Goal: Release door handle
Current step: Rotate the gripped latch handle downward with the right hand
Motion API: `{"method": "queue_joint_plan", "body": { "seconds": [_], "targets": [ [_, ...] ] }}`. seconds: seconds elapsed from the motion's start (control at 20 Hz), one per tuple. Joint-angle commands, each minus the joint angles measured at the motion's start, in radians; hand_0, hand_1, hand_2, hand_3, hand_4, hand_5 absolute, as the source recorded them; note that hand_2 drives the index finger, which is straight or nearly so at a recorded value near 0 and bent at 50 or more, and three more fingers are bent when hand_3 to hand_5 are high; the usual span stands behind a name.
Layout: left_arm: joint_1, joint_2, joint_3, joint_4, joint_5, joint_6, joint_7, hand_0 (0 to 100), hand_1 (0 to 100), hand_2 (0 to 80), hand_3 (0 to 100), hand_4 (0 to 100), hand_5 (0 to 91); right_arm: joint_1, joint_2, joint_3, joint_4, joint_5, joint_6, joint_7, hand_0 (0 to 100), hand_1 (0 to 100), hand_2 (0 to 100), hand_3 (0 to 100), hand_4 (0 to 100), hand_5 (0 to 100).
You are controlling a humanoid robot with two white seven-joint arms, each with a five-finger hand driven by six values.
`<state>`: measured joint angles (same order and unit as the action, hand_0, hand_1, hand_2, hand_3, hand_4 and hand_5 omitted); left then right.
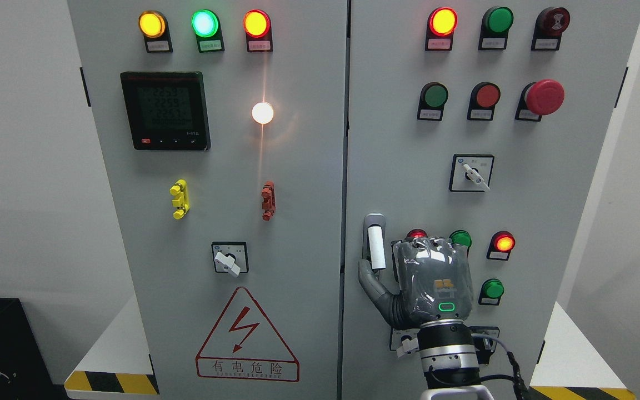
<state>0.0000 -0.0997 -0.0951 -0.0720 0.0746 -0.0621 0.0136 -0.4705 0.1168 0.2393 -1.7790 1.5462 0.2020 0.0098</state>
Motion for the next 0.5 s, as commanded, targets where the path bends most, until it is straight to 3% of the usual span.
{"method": "queue_joint_plan", "body": {
  "seconds": [0.0, 0.45],
  "targets": [
    [0.017, 0.0, 0.0, 0.0, -0.001, -0.001, 0.0, 12, 56, 0.0, 0, 0, 0.0, 0.001, -0.002, -0.005, -0.004, 0.0, 0.005, -0.002, 46, 29, 93, 100, 100, 98],
    [0.017, 0.0, 0.0, 0.0, 0.001, -0.001, 0.0, 12, 56, 0.0, 0, 0, 0.0, 0.003, -0.002, -0.006, -0.004, 0.0, 0.005, -0.011, 45, 33, 93, 100, 100, 98]
  ]
}}
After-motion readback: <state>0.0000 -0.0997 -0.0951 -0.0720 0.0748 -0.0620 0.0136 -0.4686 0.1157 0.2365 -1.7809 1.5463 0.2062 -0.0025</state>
